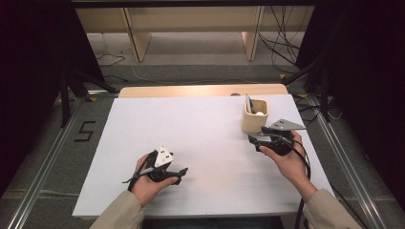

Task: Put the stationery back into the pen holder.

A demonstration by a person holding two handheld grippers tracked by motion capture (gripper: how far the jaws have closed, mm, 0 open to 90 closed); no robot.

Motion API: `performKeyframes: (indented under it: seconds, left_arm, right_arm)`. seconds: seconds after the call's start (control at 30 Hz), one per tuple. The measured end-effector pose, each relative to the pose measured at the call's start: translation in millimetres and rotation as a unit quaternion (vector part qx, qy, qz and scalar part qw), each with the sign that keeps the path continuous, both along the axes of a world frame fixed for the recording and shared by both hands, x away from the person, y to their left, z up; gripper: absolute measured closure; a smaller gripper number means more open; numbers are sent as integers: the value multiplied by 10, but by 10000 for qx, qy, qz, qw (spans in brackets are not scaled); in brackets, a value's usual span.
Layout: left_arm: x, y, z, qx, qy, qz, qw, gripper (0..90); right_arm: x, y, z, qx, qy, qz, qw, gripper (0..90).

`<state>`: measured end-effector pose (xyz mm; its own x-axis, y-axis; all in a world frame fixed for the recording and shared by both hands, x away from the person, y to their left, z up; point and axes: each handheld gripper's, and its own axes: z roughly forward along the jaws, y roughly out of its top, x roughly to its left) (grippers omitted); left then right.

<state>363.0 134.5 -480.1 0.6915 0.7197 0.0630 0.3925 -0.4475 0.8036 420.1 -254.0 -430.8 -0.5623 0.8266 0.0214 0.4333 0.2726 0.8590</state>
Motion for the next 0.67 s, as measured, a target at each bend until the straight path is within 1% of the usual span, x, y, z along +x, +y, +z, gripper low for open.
performKeyframes:
  seconds: [0.2,0.4,0.57,0.67]
  left_arm:
    - [-3,1,2,-4,0,11,10000,219]
    - [-8,3,5,-12,-1,13,10000,219]
    - [-9,-7,9,-19,-4,4,10000,215]
    - [-9,-14,12,-34,-7,3,10000,201]
  right_arm:
    - [-67,-60,-70,123,166,111,9997,346]
    - [-227,-143,-155,377,265,333,9984,346]
    - [-374,-176,-259,398,314,523,9973,337]
    - [-399,-180,-296,414,333,579,9969,317]
